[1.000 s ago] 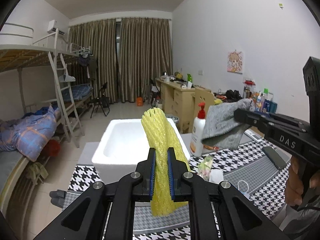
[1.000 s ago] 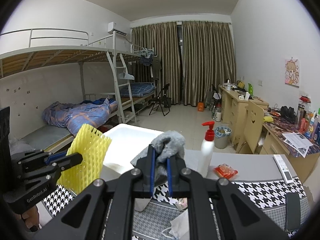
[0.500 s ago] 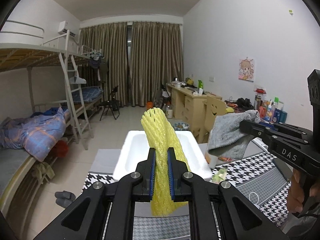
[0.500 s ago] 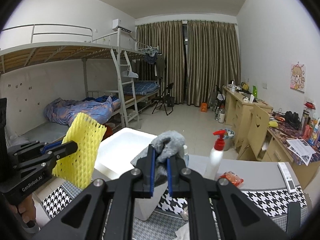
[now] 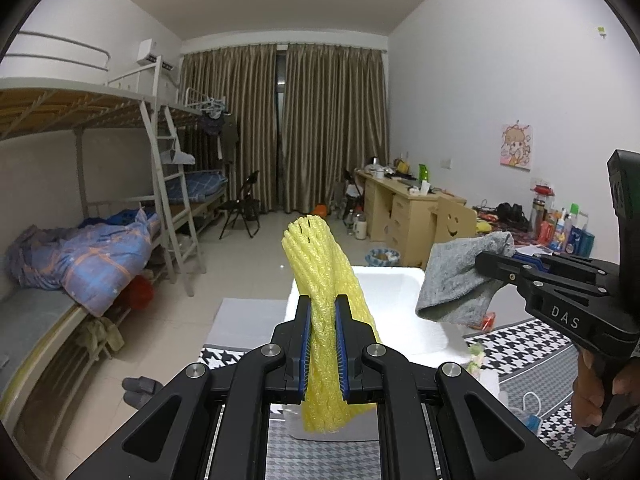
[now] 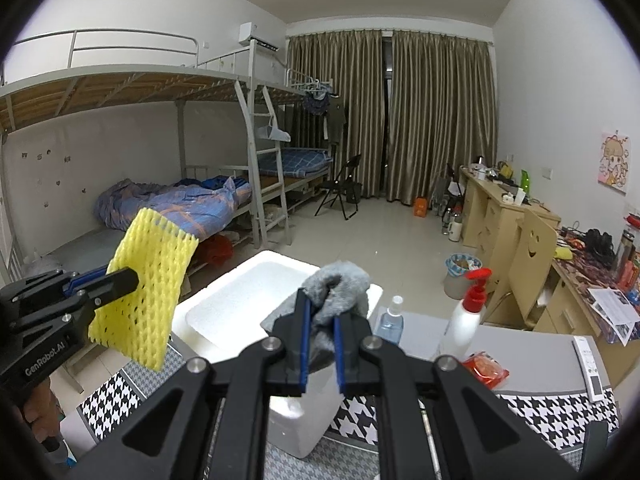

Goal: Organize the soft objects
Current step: 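Carry the sock over the white foam box and open the right gripper while the left carries the net, then lower the yellow net into the foam box and open the left gripper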

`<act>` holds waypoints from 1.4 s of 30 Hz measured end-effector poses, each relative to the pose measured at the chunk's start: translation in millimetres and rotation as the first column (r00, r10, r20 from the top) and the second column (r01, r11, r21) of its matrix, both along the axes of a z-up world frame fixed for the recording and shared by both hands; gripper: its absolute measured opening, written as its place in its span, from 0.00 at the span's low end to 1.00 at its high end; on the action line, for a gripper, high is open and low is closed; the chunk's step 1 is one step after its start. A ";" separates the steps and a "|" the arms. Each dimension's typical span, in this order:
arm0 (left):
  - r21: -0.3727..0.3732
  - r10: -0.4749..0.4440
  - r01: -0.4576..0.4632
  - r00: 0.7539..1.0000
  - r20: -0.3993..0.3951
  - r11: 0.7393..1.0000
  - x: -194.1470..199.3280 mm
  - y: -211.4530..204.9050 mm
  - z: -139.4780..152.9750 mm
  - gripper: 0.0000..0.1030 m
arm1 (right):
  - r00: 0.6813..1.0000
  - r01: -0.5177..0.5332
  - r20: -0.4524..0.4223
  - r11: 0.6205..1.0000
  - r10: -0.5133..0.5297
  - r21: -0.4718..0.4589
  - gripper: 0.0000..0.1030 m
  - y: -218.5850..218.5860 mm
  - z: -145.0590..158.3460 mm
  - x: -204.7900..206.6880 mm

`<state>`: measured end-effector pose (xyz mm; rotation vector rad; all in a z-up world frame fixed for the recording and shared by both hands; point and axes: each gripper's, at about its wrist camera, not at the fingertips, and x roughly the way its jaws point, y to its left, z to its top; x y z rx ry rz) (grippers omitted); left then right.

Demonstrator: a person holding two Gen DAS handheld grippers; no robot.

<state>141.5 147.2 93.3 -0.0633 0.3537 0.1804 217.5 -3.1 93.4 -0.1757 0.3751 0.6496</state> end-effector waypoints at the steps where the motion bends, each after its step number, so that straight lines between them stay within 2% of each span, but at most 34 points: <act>1: 0.002 0.004 -0.004 1.000 0.001 1.000 -0.3 1.7 0.2 0.12 | 1.000 0.001 -0.003 1.000 -0.001 -0.003 0.13 1.8 -0.5 1.3; 16: -0.006 0.050 -0.050 0.999 0.010 0.999 -2.7 18.6 -0.1 0.12 | 0.998 -0.049 -0.045 0.998 0.048 -0.029 0.13 32.0 -7.9 18.8; 21: -0.015 0.061 -0.061 0.998 0.009 0.998 -3.9 22.1 -1.3 0.12 | 0.993 -0.075 -0.090 0.997 0.073 -0.019 0.13 40.2 -11.8 25.9; 23: -0.016 0.061 -0.061 0.998 0.009 0.998 -3.1 21.5 -0.8 0.12 | 0.994 -0.072 -0.085 0.997 0.070 -0.021 0.22 41.8 -12.5 27.3; 24: -0.017 0.062 -0.061 0.998 0.011 0.998 -3.4 21.7 -0.7 0.12 | 0.993 -0.078 -0.090 0.997 0.076 -0.020 0.39 42.5 -13.2 28.2; 25: -0.018 0.062 -0.061 0.998 0.010 0.998 -3.2 21.9 -0.7 0.12 | 0.992 -0.084 -0.097 0.996 0.082 -0.022 0.62 44.0 -14.0 29.0; 27: -0.021 0.061 -0.061 0.998 0.011 0.998 -2.7 22.9 -0.6 0.12 | 0.991 -0.095 -0.092 0.995 0.093 -0.010 0.72 41.2 -13.9 27.7; 31: -0.021 0.059 -0.059 0.998 0.007 0.998 -2.4 21.8 -0.1 0.12 | 0.995 -0.084 -0.046 0.996 0.083 -0.021 0.72 38.8 -11.7 19.4; 42: -0.030 0.026 -0.026 1.000 0.004 0.999 6.6 21.2 4.7 0.12 | 0.996 -0.075 -0.039 0.997 0.074 -0.011 0.72 31.9 -8.3 16.7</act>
